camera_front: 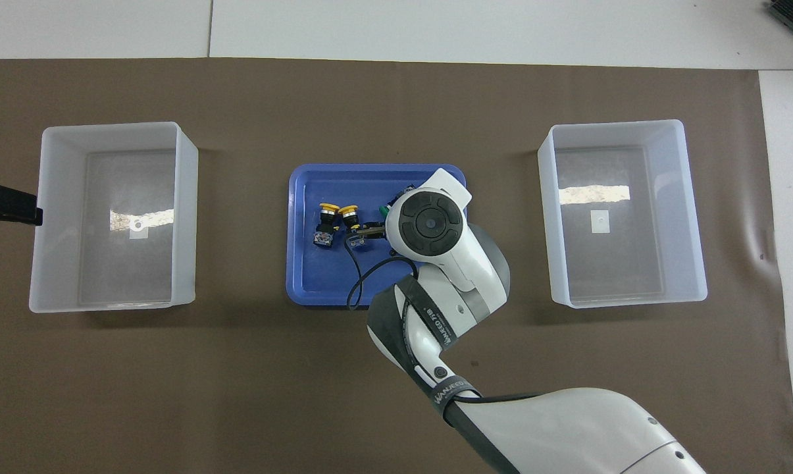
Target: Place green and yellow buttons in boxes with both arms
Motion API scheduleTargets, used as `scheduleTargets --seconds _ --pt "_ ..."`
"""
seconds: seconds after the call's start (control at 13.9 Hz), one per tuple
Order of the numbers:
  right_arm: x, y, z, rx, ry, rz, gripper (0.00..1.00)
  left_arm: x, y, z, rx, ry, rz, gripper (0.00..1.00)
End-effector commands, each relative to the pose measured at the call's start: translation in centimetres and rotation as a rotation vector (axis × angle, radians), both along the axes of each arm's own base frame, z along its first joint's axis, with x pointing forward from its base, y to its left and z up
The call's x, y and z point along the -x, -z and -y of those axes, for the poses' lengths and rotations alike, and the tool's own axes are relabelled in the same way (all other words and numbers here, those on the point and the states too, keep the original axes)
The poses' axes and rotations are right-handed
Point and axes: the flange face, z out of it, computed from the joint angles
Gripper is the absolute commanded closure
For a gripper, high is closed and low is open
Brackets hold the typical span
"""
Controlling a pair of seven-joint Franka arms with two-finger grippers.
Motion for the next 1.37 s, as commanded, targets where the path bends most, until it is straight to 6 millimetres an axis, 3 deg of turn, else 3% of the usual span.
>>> scheduleTargets --seconds 0.0,0.14,0.22,0.36,0.43,0.65,0.87,1.08,1.15,1.3 --pt "0.8 1.6 1.2 0.003 -0.025 0.008 0.0 0.4 -0.1 0.2 0.013 -0.01 0.002 0.0" --pt "1.2 2.5 1.6 0.0 -0.032 0.015 0.0 0.4 -0.1 0.2 0.011 -0.01 0.002 0.0" --pt "1.1 2.6 1.8 -0.001 -0.035 0.017 0.25 0.4 -0.2 0.2 0.013 -0.01 0.003 0.0" --pt "0.8 2.6 2.1 -0.001 -0.033 0.019 0.9 0.4 -0.2 0.2 0.013 -0.01 0.003 0.0" --pt "0.8 2.4 2.1 -0.007 -0.016 0.016 1.0 0.4 -0.1 0.2 0.013 -0.01 0.002 0.0" --pt "0.0 0.5 2.3 -0.02 0.03 0.016 1.0 0.4 -0.2 0.2 0.013 -0.01 0.003 0.0" --pt "-1.7 -6.7 5.5 -0.035 0.097 0.027 1.0 0.3 -0.3 0.2 0.013 -0.017 0.013 0.0" --pt "-2.9 -12.1 11.6 -0.02 0.128 0.041 1.0 0.2 -0.4 1.0 0.011 -0.008 0.019 0.0" --pt "-3.5 -13.1 14.1 -0.007 0.106 0.038 1.0 0.2 -0.3 1.3 0.012 -0.003 0.019 0.0" --pt "-4.8 -12.7 19.7 0.034 0.038 0.007 1.0 0.1 0.9 4.6 0.014 0.061 0.078 0.0"
